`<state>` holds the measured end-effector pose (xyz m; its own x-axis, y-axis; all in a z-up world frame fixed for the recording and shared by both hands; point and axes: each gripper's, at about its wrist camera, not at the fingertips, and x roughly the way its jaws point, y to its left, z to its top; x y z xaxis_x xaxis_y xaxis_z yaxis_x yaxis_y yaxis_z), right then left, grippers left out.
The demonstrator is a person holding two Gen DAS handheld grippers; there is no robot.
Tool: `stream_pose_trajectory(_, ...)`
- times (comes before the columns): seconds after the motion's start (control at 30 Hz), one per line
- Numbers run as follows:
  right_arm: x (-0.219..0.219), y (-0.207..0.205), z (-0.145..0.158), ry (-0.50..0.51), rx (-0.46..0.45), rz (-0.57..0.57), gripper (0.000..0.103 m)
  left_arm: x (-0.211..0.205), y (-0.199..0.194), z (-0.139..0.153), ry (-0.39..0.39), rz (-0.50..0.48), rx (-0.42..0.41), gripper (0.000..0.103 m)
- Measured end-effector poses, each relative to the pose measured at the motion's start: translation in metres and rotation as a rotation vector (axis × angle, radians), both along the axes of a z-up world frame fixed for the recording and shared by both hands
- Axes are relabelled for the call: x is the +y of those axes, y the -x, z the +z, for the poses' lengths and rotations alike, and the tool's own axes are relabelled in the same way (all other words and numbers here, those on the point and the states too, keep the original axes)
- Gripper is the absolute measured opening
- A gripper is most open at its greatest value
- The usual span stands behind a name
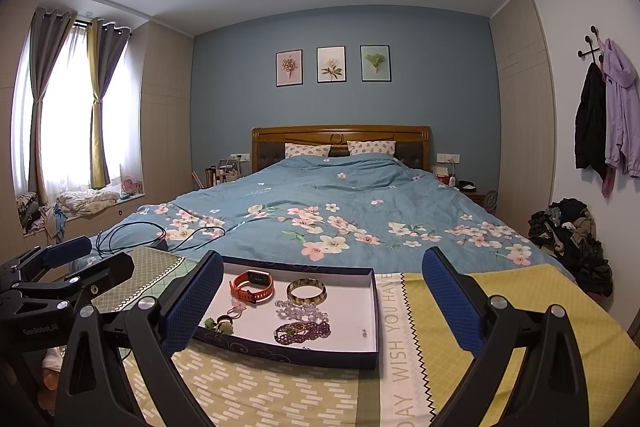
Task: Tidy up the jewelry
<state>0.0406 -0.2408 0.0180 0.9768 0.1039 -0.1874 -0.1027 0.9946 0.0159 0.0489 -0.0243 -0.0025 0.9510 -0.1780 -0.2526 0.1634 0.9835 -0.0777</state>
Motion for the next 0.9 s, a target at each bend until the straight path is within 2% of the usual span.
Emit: stream_pose_trajectory(0.9,-0.001,-0.0006,-0.0008,-0.001,0.007,0.0,0.096,0.0,-0.0018,-0.001,0.0,-0.004,0.003,0.097)
